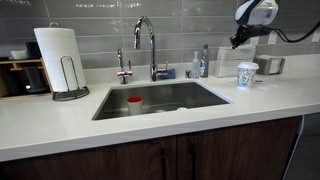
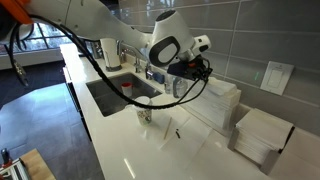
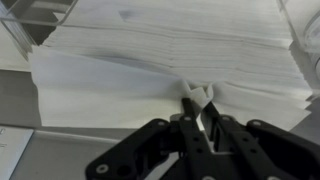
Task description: Remove a piece of tissue from the pile on the left and put it on the counter
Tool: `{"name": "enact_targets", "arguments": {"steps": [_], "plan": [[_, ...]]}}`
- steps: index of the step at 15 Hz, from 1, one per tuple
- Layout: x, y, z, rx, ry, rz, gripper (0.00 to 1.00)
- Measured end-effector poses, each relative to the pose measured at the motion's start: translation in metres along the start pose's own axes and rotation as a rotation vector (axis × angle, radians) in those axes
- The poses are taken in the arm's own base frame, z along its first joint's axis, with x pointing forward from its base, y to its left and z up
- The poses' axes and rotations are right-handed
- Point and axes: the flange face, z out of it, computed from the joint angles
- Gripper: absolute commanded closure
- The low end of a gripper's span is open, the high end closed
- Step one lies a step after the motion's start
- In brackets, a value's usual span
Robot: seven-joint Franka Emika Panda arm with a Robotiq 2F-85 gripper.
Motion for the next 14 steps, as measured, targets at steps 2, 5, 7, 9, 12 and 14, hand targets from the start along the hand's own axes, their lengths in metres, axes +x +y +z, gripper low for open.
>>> {"name": "enact_targets", "arguments": {"steps": [2, 5, 7, 9, 12, 14], "plan": [[0.0010, 0.0014, -0.0009, -0.001, 0.001, 0.001, 0.77], [0.0023, 0.0032, -0.0021, -0.003, 0.003, 0.002, 0.78], [0.0034, 0.0040, -0.0030, -0.003, 0.004, 0.003, 0.78], [0.0045, 0.0046, -0.0043, -0.004, 0.007, 0.003, 0.88], [0.0059, 0.0053, -0.0067, -0.005, 0.010, 0.003, 1.00], [0.0070, 0.0058, -0.0087, -0.006, 0.013, 0.004, 1.00]]}}
